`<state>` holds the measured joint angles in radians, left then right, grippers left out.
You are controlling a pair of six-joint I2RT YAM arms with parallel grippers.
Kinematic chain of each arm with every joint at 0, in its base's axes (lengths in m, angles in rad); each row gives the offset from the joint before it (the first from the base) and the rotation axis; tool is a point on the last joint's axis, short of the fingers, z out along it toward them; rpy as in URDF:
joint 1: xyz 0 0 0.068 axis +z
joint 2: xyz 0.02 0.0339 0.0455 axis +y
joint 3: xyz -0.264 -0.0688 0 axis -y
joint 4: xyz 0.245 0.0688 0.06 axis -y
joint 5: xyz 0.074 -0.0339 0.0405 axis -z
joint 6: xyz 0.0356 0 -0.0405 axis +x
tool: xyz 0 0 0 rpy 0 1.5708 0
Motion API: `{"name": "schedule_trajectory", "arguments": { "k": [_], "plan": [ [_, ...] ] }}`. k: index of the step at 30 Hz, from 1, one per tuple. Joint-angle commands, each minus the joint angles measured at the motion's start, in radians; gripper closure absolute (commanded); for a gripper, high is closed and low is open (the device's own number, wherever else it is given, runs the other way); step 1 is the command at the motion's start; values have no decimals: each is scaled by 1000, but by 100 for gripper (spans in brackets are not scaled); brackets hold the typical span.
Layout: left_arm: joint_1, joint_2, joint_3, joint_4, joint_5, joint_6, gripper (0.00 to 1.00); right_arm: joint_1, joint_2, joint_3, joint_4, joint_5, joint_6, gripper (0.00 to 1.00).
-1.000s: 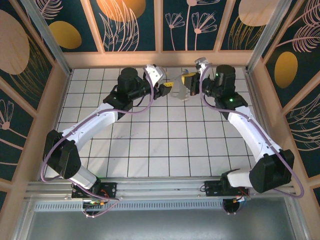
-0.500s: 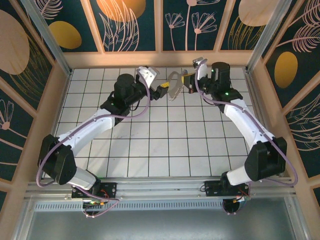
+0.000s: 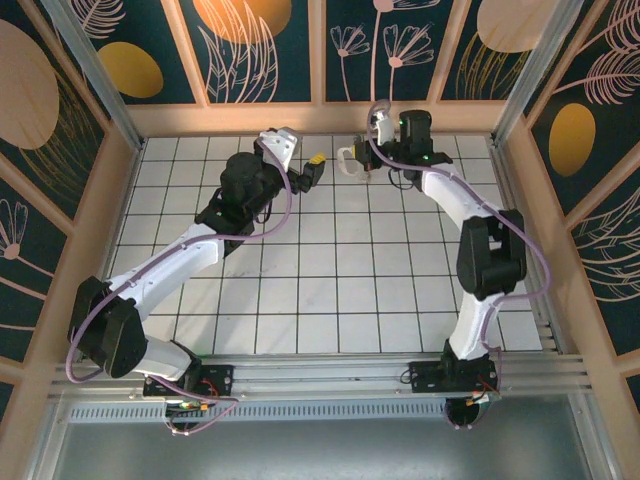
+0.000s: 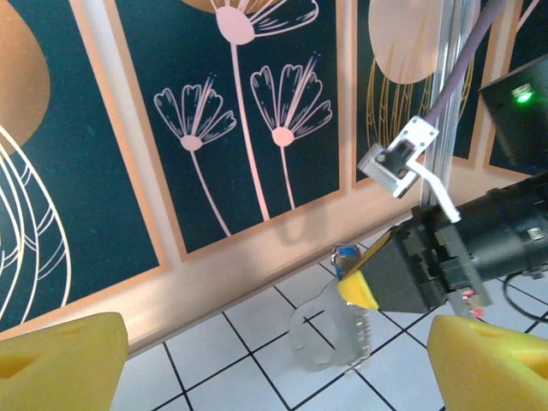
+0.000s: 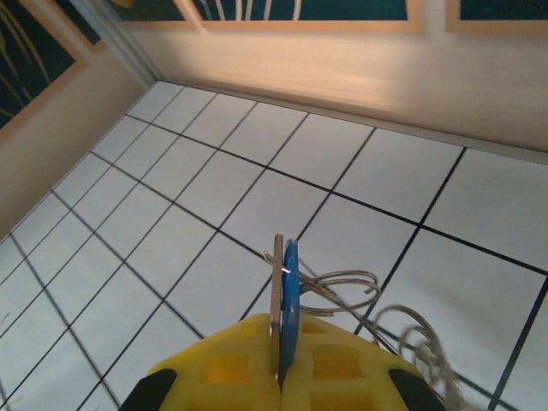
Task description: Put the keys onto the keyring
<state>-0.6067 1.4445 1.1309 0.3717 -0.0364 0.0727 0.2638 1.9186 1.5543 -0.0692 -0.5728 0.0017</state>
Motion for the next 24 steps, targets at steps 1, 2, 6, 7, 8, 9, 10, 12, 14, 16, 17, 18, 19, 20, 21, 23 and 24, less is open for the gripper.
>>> {"name": "schedule_trajectory", "arguments": {
  "k": [1,2,6,7,8,9,10,12,14,16,17,18,19,20,21,23,24],
  "plan": [
    [6,-13,-7,35,-16,-25,10,-3,64,48,7,-48,12,100],
    [7,-15,-8,35,-14,-29,9,0,78,30,32,-58,33,100],
    [6,-18,-10,28,-16,-35,9,44,70,-137,186,-57,115,100],
    [5,-21,-10,27,-14,-37,9,55,58,-185,221,-53,132,100],
    [5,-22,-12,27,-13,-40,9,62,47,-225,248,-44,149,100],
    [6,-23,-14,27,-10,-44,8,73,33,-269,276,-39,169,100],
    [6,-24,-14,26,-6,-49,8,82,16,-312,301,-37,184,100],
    [5,-22,-13,24,2,-57,8,99,-9,-373,326,-20,210,100],
    [5,-21,-10,21,8,-68,8,118,-32,-425,336,3,222,100],
    [6,-18,-7,16,16,-76,8,136,-55,-467,335,26,232,100],
    [6,-16,-4,12,20,-80,8,141,-60,-484,338,29,241,100],
    [6,-14,-3,9,26,-85,8,144,-62,-500,339,33,248,100],
    [6,-12,-2,8,31,-92,8,149,-64,-516,339,40,256,100],
    [6,-10,0,4,34,-95,8,153,-66,-527,338,43,263,100],
    [7,-8,2,1,36,-100,8,156,-67,-540,340,46,270,100],
    [5,-2,10,-8,36,-105,7,159,-69,-567,351,47,286,100],
    [6,1,13,-12,38,-108,7,164,-72,-580,356,46,292,100]
  ]
}}
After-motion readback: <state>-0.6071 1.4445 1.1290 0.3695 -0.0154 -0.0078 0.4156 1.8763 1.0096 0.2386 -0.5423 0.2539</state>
